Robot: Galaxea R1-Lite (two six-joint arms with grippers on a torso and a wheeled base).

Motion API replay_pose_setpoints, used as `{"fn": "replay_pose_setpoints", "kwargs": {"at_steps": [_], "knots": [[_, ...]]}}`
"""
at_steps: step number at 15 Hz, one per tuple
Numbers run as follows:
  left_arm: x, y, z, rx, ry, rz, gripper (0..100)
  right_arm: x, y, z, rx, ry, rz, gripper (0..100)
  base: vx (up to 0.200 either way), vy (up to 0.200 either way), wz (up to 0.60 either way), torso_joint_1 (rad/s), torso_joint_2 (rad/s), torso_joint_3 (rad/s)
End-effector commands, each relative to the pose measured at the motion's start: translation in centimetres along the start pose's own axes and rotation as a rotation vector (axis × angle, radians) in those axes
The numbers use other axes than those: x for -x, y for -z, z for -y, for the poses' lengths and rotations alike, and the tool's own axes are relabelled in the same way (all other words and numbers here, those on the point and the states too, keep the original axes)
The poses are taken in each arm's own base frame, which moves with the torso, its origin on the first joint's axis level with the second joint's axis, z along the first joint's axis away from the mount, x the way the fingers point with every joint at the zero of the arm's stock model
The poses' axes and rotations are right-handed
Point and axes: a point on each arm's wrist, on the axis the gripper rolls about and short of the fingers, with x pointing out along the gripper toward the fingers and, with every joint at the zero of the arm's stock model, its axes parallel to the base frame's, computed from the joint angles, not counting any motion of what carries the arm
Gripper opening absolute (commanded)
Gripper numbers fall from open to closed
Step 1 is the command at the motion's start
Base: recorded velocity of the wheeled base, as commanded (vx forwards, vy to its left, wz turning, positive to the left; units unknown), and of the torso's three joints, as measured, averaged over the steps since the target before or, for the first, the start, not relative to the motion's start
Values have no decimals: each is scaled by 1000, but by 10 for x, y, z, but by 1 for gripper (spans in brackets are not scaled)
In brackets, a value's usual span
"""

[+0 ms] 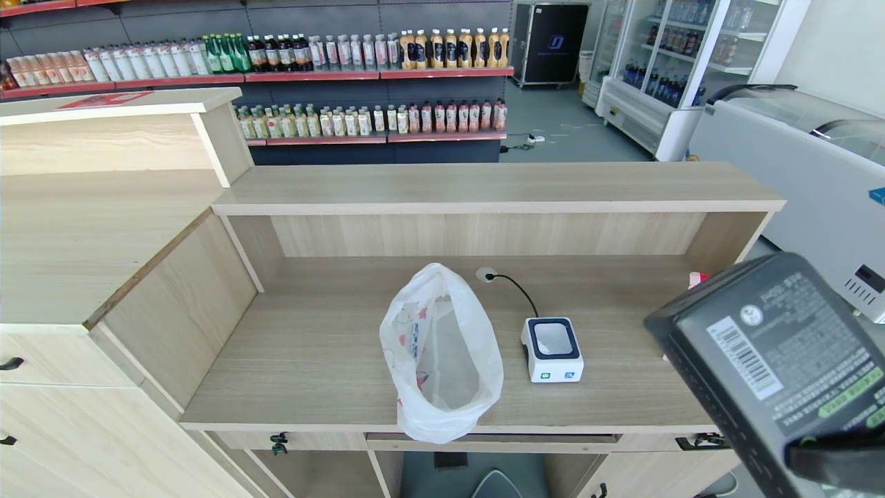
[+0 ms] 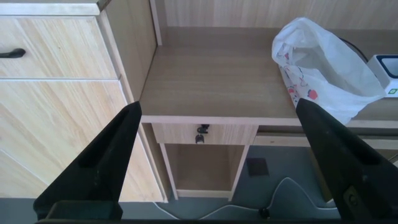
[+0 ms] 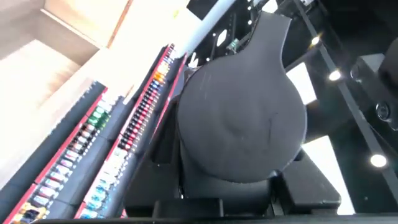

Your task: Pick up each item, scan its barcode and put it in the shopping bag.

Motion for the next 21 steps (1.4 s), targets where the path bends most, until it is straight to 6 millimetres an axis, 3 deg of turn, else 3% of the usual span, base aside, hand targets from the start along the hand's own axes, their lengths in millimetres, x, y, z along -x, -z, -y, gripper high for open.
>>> {"fn": "replay_pose_setpoints", "kwargs": {"at_steps": [1, 14, 21], "knots": [[0, 0, 0, 0, -1, -1, 100, 0, -3, -1, 3, -8, 23, 0, 0, 0, 0, 0, 0, 0], [0, 0, 0, 0, -1, 1, 100, 22, -25, 21, 12, 13, 96, 0, 0, 0, 0, 0, 0, 0], [0, 0, 0, 0, -1, 1, 100, 20, -20, 20, 16, 8, 90, 0, 0, 0, 0, 0, 0, 0]]}}
